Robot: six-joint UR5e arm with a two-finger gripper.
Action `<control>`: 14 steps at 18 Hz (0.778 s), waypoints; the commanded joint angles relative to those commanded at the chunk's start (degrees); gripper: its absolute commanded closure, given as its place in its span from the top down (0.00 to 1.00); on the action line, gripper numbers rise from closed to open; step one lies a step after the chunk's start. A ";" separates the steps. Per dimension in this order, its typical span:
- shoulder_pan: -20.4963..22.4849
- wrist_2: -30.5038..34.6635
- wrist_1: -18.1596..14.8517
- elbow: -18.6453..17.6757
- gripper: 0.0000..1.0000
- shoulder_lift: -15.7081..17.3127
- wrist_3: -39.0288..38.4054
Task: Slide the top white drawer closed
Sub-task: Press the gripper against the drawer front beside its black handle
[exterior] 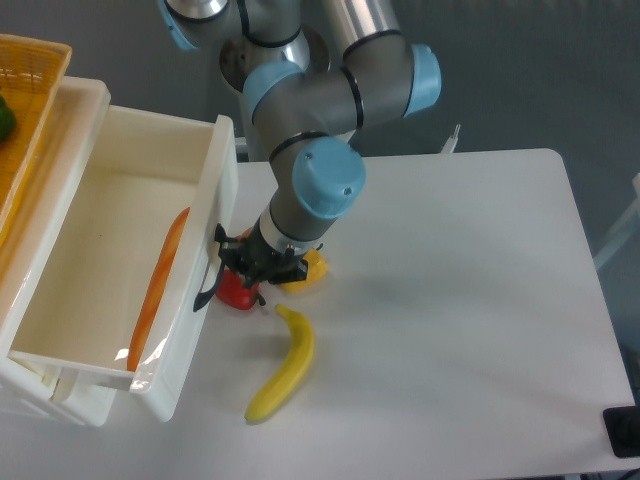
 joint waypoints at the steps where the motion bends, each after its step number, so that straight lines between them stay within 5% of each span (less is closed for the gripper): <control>1: 0.09 -0.61 -0.44 0.09 0.00 0.44 0.00; 14: -0.17 -4.22 -0.01 1.23 0.00 0.80 0.00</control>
